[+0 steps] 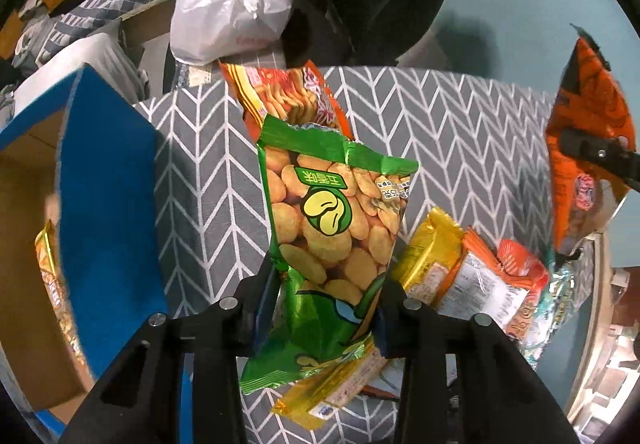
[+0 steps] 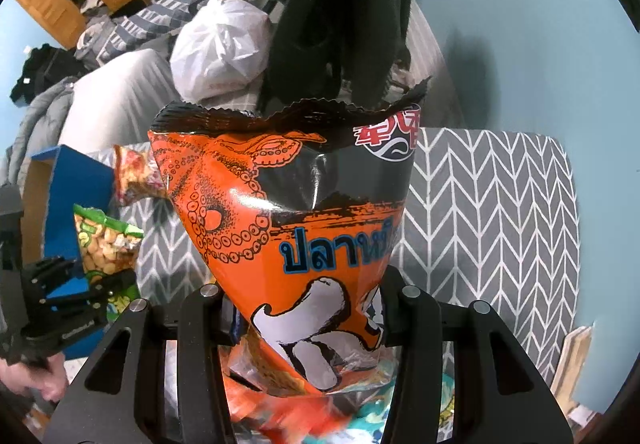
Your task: Organize snacks
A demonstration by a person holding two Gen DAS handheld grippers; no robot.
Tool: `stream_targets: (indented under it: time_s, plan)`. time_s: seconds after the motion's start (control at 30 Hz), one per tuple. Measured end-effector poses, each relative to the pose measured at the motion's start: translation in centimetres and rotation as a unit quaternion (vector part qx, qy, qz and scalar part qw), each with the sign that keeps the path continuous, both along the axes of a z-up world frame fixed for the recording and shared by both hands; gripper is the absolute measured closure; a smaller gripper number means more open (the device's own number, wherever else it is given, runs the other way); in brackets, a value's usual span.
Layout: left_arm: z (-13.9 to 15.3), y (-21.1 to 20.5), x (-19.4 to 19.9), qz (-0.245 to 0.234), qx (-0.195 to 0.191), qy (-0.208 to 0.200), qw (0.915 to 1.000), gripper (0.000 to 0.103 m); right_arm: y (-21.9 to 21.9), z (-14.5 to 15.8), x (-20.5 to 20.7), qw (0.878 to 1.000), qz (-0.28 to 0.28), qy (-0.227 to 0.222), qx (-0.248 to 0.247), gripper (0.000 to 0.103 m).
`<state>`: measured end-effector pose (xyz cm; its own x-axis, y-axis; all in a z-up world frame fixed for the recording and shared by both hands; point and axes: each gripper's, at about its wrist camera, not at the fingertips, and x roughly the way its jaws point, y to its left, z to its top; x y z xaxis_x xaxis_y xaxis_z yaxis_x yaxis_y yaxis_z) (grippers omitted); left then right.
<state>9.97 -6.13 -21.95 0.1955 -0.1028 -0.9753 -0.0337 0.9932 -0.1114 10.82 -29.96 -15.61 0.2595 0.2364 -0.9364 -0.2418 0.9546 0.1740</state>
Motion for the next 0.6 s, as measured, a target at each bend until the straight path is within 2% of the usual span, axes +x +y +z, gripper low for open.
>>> stream_targets:
  time_s: [0.37, 0.6]
  plan:
    - [4.1, 1.6, -1.8, 0.028, -0.02, -0.035, 0.9988, 0.063, 1.6, 2.1, -0.8, 1.0, 0.01, -0.001, 0.021, 0.057]
    - [5.8, 4.1, -2.9, 0.052, -0.022, -0.052, 0.997, 0.063, 4.2, 3.1, -1.0, 0.999, 0.028, 0.005, 0.029, 0.057]
